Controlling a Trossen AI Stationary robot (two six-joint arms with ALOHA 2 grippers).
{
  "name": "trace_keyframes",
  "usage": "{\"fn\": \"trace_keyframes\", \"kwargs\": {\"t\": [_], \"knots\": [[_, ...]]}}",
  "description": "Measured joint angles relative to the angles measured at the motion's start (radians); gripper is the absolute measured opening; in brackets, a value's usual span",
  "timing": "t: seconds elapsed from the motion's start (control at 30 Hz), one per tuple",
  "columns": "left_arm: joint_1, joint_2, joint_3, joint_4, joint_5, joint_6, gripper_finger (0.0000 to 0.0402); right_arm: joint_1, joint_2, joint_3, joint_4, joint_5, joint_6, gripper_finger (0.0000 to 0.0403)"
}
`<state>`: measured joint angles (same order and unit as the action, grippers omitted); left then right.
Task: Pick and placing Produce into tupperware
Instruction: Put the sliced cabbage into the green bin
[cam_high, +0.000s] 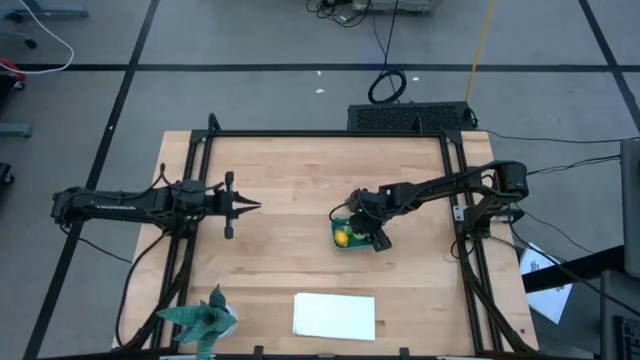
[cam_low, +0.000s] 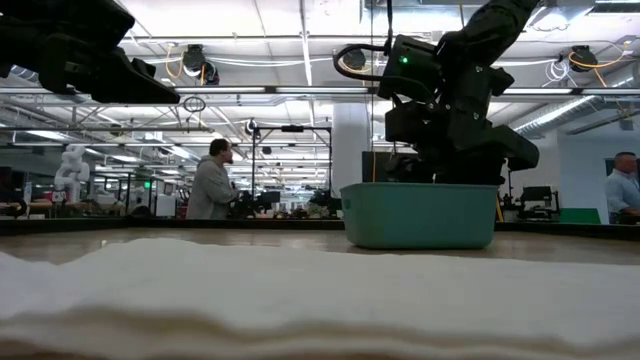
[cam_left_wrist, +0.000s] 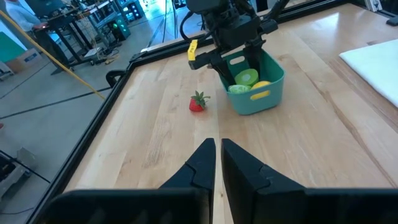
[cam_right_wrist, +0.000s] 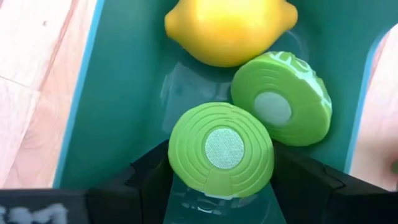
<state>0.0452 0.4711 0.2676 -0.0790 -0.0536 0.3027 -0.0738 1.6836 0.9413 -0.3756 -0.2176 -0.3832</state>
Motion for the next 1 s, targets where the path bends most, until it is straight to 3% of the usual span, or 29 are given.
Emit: {"fn": "trace_keyframes", "kwargs": {"t": [0.73, 1.0], "knots": [[0.000, 0.000, 0.000, 0.000, 0.000, -0.001, 0.0031, -0.003, 0.000, 0.000, -0.003, 0.004, 0.031, 0.0224], [0.000, 0.000, 0.000, 0.000, 0.000, -0.001, 0.0031, -0.003, 0.000, 0.000, -0.002, 0.006, 0.051, 0.0260]]}}
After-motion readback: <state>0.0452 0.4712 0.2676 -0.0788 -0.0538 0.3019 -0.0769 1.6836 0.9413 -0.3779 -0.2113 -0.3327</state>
